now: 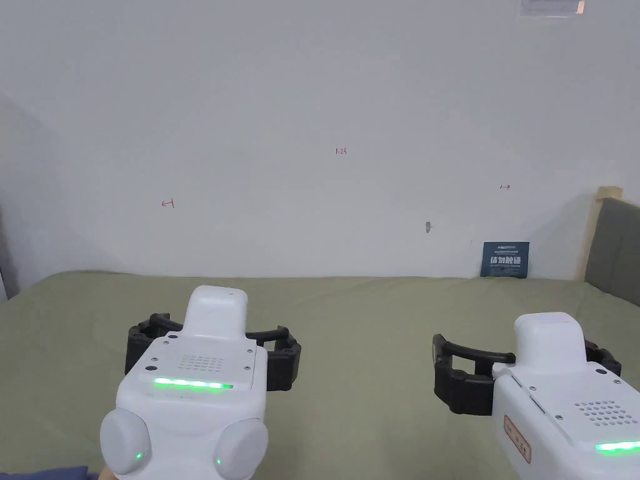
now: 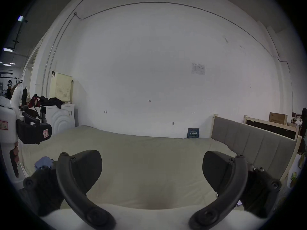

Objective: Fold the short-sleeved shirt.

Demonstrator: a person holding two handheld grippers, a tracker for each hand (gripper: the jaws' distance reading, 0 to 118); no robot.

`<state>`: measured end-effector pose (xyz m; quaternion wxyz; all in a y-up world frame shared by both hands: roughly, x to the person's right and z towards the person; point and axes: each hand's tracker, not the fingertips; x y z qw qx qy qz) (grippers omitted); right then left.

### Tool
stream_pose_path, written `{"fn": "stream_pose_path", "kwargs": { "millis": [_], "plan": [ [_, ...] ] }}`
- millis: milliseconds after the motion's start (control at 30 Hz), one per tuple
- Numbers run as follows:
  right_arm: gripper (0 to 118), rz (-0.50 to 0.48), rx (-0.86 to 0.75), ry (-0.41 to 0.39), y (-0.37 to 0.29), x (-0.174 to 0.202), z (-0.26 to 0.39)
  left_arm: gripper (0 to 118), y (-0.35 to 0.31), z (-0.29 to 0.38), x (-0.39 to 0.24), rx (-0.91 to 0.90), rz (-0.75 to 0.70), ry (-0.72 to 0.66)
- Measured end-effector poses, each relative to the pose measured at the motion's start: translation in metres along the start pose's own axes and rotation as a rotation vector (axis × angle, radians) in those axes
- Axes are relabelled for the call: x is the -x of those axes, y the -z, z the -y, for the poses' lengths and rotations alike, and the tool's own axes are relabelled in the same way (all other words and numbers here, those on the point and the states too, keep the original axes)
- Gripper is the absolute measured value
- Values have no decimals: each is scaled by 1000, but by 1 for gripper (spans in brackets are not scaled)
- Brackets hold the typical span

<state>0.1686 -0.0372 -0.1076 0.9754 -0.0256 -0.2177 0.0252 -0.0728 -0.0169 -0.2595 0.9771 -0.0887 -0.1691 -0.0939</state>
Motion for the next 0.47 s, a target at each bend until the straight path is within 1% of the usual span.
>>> {"fn": "stream_pose_path", "kwargs": {
  "millis": [100,267,333,367,400,467],
  "plan": [
    [118,-2,-3,7,-1,0,0,118,1,-4,3,60,13,-40],
    [118,-9,3,15,-2,-2,0,118,-3,-9,3,34,16,-24],
    [118,-6,3,19,-2,-3,-1,118,-1,-13,5,61,71,-62],
    [118,-6,-1,21,-1,-3,-2,118,0,-14,6,61,79,-110],
    [118,-8,-1,22,-2,-3,-3,118,1,-14,7,51,82,-124],
    [118,-10,-2,18,-2,-3,-4,118,-1,-13,4,-5,26,-118]
  ]
}}
